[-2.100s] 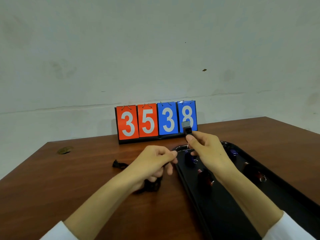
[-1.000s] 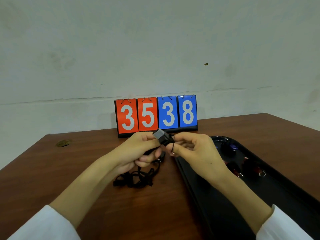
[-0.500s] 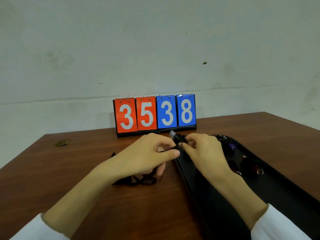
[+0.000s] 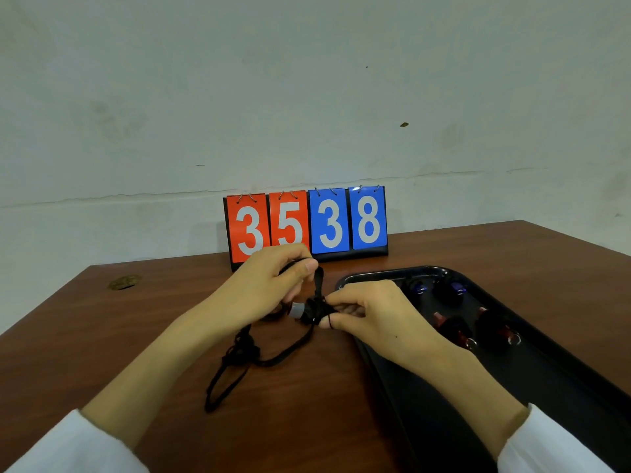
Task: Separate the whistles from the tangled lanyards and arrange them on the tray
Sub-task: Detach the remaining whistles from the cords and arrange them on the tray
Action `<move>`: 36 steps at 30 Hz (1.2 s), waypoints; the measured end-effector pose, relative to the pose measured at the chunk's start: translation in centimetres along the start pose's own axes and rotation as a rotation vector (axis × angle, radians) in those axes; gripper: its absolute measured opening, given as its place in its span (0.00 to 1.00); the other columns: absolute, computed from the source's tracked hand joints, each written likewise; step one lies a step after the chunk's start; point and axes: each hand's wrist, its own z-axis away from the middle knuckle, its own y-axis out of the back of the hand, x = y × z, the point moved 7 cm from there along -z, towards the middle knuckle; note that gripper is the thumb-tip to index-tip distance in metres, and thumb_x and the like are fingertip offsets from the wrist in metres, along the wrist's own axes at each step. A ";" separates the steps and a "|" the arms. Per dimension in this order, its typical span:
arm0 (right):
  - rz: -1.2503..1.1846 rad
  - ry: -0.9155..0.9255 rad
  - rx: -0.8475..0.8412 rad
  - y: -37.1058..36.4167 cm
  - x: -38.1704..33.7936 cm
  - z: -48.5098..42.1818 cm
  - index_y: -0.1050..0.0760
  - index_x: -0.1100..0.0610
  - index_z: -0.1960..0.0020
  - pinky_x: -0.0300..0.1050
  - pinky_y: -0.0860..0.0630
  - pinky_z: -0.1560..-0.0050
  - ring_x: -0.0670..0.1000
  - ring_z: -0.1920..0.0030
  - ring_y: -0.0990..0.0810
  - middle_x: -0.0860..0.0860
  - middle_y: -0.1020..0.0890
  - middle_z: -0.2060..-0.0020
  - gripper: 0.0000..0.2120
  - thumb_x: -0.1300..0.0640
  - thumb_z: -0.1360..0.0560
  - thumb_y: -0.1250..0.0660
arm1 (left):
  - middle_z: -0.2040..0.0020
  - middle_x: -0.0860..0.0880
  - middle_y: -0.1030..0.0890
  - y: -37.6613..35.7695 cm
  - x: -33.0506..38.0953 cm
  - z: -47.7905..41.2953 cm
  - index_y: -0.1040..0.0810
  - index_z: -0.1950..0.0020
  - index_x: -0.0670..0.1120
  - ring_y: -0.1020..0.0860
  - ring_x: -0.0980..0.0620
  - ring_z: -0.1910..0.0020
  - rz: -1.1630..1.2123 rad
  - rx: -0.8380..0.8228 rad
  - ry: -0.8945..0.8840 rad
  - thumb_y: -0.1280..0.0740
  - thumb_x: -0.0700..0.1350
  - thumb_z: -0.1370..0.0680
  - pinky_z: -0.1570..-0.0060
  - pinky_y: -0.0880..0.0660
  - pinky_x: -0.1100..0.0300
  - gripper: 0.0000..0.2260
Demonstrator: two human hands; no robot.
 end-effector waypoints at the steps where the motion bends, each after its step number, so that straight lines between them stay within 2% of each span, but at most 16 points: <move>1: -0.012 0.012 0.010 0.1 -0.2 0.0 0.21 0.52 0.44 0.35 0.25 0.52 0.41 0.58 0.24 0.42 0.22 0.59 0.14 0.52 0.28 0.31 | 0.75 0.52 0.26 0.1 -0.4 0.0 0.25 0.60 0.49 0.29 0.57 0.75 0.002 0.012 0.015 0.41 0.49 0.20 0.65 0.25 0.56 0.11; 8: -0.110 0.036 0.109 1.1 -0.8 0.3 0.20 0.52 0.44 0.32 0.26 0.55 0.42 0.58 0.23 0.43 0.20 0.58 0.14 0.52 0.29 0.30 | 0.77 0.53 0.29 -0.1 -3.2 -0.1 0.24 0.67 0.48 0.31 0.59 0.77 0.012 0.037 0.165 0.40 0.52 0.22 0.72 0.31 0.70 0.16; 10: -0.120 0.051 0.145 1.4 -1.0 0.4 0.20 0.52 0.45 0.33 0.25 0.55 0.43 0.57 0.22 0.45 0.18 0.57 0.13 0.52 0.29 0.30 | 0.76 0.52 0.30 -0.9 -3.7 0.0 0.25 0.68 0.46 0.34 0.59 0.78 0.026 -0.012 0.223 0.38 0.48 0.21 0.74 0.34 0.71 0.16; 12: -0.133 0.042 0.208 1.9 -0.8 0.6 0.20 0.52 0.45 0.33 0.25 0.54 0.43 0.56 0.22 0.46 0.18 0.57 0.12 0.54 0.29 0.30 | 0.76 0.51 0.28 -2.0 -3.6 0.2 0.25 0.64 0.50 0.34 0.59 0.79 0.049 -0.104 0.259 0.40 0.44 0.20 0.74 0.35 0.70 0.13; 14: -0.133 0.016 0.278 2.5 -0.5 0.7 0.20 0.52 0.46 0.31 0.26 0.53 0.41 0.56 0.22 0.45 0.18 0.57 0.11 0.54 0.28 0.30 | 0.76 0.50 0.27 -3.1 -2.9 0.5 0.26 0.56 0.53 0.34 0.58 0.80 0.130 -0.182 0.245 0.44 0.48 0.19 0.75 0.35 0.69 0.09; 16: -0.119 -0.028 0.337 2.9 0.1 0.7 0.20 0.52 0.45 0.26 0.27 0.55 0.38 0.58 0.23 0.42 0.19 0.58 0.12 0.54 0.28 0.31 | 0.75 0.50 0.27 -3.8 -2.3 0.6 0.26 0.54 0.48 0.34 0.59 0.80 0.179 -0.205 0.225 0.46 0.52 0.19 0.76 0.36 0.69 0.12; 18: -0.114 -0.088 0.391 3.2 0.8 0.8 0.21 0.52 0.44 0.23 0.29 0.57 0.35 0.60 0.25 0.39 0.22 0.59 0.12 0.53 0.28 0.31 | 0.74 0.49 0.27 -4.1 -1.9 0.5 0.29 0.58 0.43 0.35 0.59 0.80 0.202 -0.201 0.205 0.46 0.51 0.19 0.77 0.36 0.70 0.16; 22: -0.095 -0.168 0.483 3.7 1.9 1.1 0.21 0.52 0.44 0.26 0.28 0.57 0.37 0.58 0.23 0.44 0.18 0.57 0.12 0.52 0.27 0.32 | 0.76 0.52 0.27 -4.2 -1.4 0.6 0.30 0.64 0.45 0.34 0.60 0.80 0.166 -0.186 0.181 0.47 0.52 0.19 0.75 0.35 0.72 0.18; 25: -0.086 -0.221 0.532 4.2 2.6 1.3 0.21 0.53 0.44 0.30 0.27 0.55 0.40 0.58 0.22 0.46 0.18 0.58 0.13 0.51 0.27 0.32 | 0.77 0.53 0.27 -4.4 -0.7 0.7 0.29 0.63 0.47 0.30 0.61 0.77 0.086 -0.195 0.132 0.44 0.52 0.20 0.69 0.32 0.71 0.16; 29: -0.011 -0.268 0.515 4.1 3.2 1.3 0.21 0.54 0.45 0.31 0.28 0.55 0.41 0.59 0.23 0.47 0.18 0.58 0.12 0.51 0.26 0.32 | 0.75 0.52 0.25 -4.4 0.7 0.9 0.27 0.61 0.46 0.26 0.57 0.73 -0.001 -0.202 0.083 0.41 0.53 0.21 0.57 0.23 0.53 0.14; 33: 0.065 -0.253 0.431 3.2 3.2 1.0 0.21 0.53 0.47 0.33 0.28 0.56 0.42 0.60 0.23 0.47 0.18 0.58 0.09 0.52 0.25 0.33 | 0.74 0.53 0.25 -3.6 2.4 1.0 0.26 0.60 0.49 0.25 0.60 0.72 -0.074 -0.159 0.018 0.41 0.53 0.21 0.57 0.23 0.53 0.12; 36: 0.100 -0.231 0.303 2.1 3.0 0.5 0.21 0.54 0.49 0.36 0.27 0.55 0.45 0.57 0.22 0.48 0.18 0.57 0.08 0.53 0.24 0.35 | 0.70 0.54 0.25 -3.4 3.1 1.1 0.26 0.62 0.53 0.25 0.61 0.69 -0.147 -0.188 -0.009 0.40 0.53 0.21 0.59 0.24 0.56 0.11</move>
